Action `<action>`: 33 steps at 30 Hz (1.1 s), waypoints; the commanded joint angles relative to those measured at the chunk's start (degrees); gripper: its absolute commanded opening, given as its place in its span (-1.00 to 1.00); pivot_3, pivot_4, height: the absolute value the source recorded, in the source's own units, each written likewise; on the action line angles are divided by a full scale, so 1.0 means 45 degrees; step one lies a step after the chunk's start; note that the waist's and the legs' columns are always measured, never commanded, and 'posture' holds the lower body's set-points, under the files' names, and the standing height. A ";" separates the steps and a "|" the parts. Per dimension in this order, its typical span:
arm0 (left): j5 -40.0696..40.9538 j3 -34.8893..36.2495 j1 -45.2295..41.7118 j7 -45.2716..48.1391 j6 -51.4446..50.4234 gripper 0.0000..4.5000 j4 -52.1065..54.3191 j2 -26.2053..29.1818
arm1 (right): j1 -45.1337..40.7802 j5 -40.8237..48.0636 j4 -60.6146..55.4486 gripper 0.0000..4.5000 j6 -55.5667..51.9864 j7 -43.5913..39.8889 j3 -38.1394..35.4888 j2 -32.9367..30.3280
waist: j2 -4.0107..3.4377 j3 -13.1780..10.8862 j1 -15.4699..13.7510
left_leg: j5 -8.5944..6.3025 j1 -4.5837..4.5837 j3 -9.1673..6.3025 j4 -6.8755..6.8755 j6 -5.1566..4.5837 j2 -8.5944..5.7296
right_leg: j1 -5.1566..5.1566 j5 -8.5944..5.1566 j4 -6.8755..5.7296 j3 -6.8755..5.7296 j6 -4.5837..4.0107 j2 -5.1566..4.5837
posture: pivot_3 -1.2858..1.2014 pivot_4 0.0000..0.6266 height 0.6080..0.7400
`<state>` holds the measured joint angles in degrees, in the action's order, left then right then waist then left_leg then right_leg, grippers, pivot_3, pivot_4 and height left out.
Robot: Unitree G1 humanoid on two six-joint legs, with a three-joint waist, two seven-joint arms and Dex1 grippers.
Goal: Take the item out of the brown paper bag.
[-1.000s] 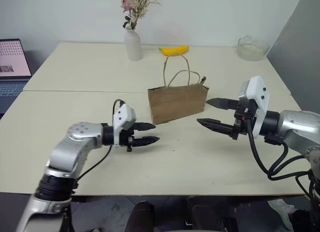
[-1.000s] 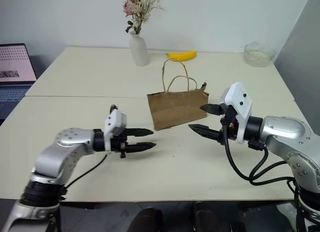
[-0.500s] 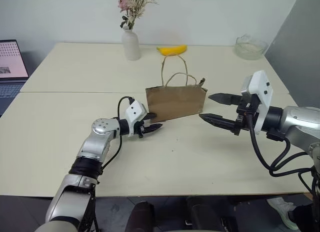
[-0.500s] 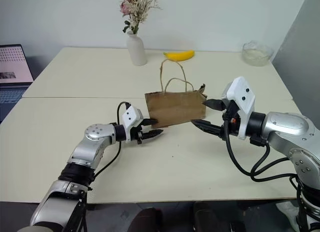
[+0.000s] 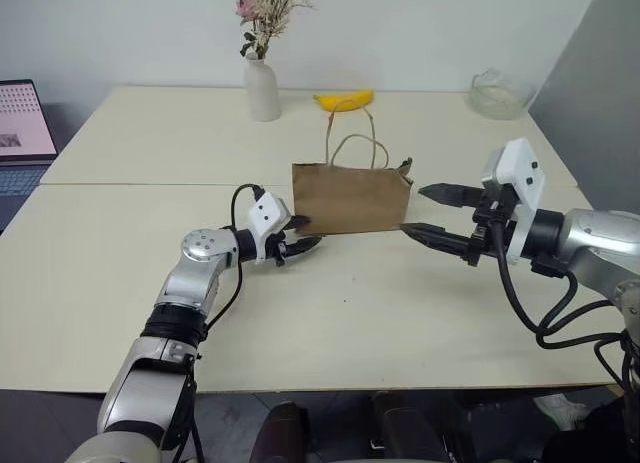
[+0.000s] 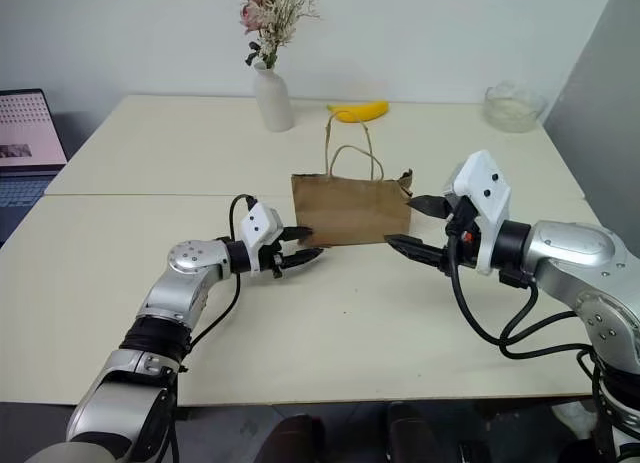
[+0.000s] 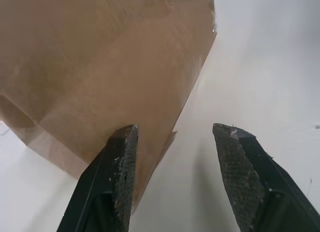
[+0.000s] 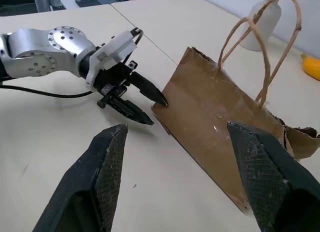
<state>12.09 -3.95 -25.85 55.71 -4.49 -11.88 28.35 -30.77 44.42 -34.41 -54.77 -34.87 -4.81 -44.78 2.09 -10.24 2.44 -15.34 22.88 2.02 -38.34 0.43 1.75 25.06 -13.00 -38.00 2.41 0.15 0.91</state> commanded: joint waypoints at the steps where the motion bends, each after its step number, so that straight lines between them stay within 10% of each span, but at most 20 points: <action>1: 0.1350 0.0889 0.1904 -0.0382 -0.1529 0.11 0.4300 0.0585 | -0.0590 -0.0883 0.0903 0.49 0.0945 -0.0189 0.0391 0.0114 | 0.0000 0.0000 -0.0002 | 0.0001 -0.0002 -0.0006 0.0004 0.0001 -0.0003 | -0.0002 0.0000 -0.0008 -0.0003 0.0000 -0.0007 | 0.03 -0.52 1.00; 12: 0.3537 0.3998 0.7120 -0.4207 -0.4762 0.13 1.3056 0.0694 | -0.6842 -0.7313 1.3397 -0.99 0.8730 -0.2679 0.4155 0.2665 | -0.0002 0.0001 -0.0013 | 0.0007 -0.0053 0.0016 -0.0007 -0.0007 -0.0015 | -0.0030 0.0024 -0.0007 0.0002 -0.0009 0.0001 | 0.03 -0.52 1.00; 21: 0.2785 0.3946 0.8789 -0.4822 -0.4218 0.13 1.3285 0.0729 | -1.0847 -1.1822 2.2546 -0.99 1.4142 -0.2378 0.6216 0.4915 | -0.0003 0.0001 -0.0092 | 0.0009 -0.0023 0.0001 0.0054 -0.0002 -0.0011 | 0.0018 0.0037 0.0001 -0.0015 -0.0121 0.0000 | 0.03 -0.52 1.00; 33: 0.2669 0.4221 1.0083 -0.4065 -0.3564 0.13 1.3129 0.1291 | -0.9602 -1.0969 1.9735 -0.99 1.4861 -0.8231 0.5144 0.3870 | -0.0018 -0.0007 -0.0129 | 0.0009 -0.0041 0.0004 0.0053 -0.0001 -0.0007 | 0.0013 0.0033 -0.0010 -0.0021 -0.0118 -0.0010 | 0.03 -0.52 1.00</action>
<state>23.95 14.00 18.92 36.90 -21.78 46.54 33.75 -74.79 -6.87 58.21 12.85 -69.23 20.01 -26.68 2.01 -10.27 1.86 -15.30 22.67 2.03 -38.10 0.43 1.72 25.09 -12.86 -38.05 2.32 -0.39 0.87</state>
